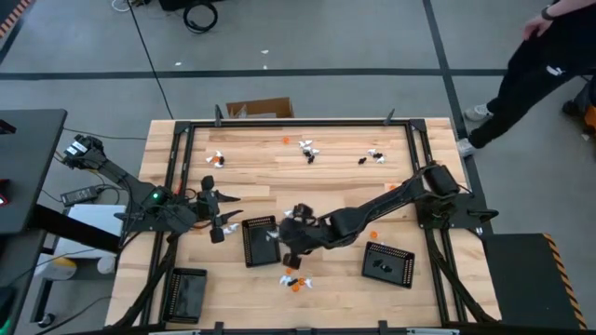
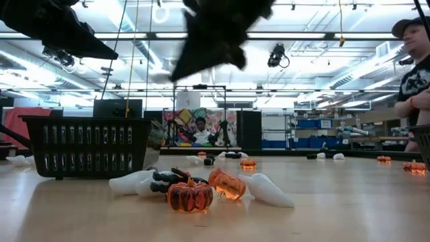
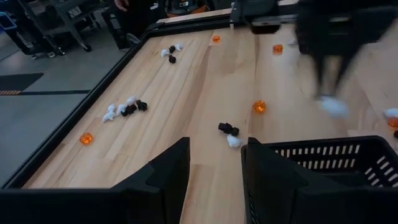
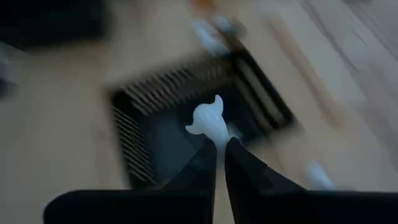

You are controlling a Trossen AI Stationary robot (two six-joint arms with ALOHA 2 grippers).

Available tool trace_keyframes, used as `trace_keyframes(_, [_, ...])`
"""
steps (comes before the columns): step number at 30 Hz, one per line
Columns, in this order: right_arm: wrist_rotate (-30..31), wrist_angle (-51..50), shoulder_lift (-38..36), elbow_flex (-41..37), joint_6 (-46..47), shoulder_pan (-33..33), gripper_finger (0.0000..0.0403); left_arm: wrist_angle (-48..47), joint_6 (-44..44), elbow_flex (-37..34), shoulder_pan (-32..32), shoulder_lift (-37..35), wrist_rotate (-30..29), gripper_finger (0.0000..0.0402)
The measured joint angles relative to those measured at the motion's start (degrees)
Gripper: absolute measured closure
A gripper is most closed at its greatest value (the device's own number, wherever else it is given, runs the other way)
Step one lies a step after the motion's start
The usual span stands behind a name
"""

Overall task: Sort Halloween decoration
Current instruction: Put the white ghost toy into the middle black basket

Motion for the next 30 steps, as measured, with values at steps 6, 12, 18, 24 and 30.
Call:
trace_keyframes(6, [-5.94, 17.51, 4.61, 0.30, -6.75, -1.29, 0.0369, -0.10, -1.02, 0.00, 0.02, -0.01, 0.86, 0.0240])
trace_keyframes(12, [-11.01, 18.31, 8.58, 0.39, -7.31, -3.13, 0.0323, -0.51, -1.59, 0.00, 0.01, -0.13, 3.47, 0.0240])
trace_keyframes(18, [-16.02, 15.42, 6.41, 0.61, -4.81, -5.00, 0.0234, -0.87, -1.40, 0.24, 0.02, -0.11, 3.69, 0.0240])
trace_keyframes(24, [-14.00, -2.25, -1.41, 0.59, 0.48, -3.74, 0.0207, -1.45, -1.60, 0.26, 0.02, -0.02, 3.94, 0.0240])
trace_keyframes(30, [-13.17, -13.60, -4.93, 0.59, 4.88, 3.04, 0.0207, -1.79, -1.49, 0.28, 0.04, 0.04, 3.93, 0.0240])
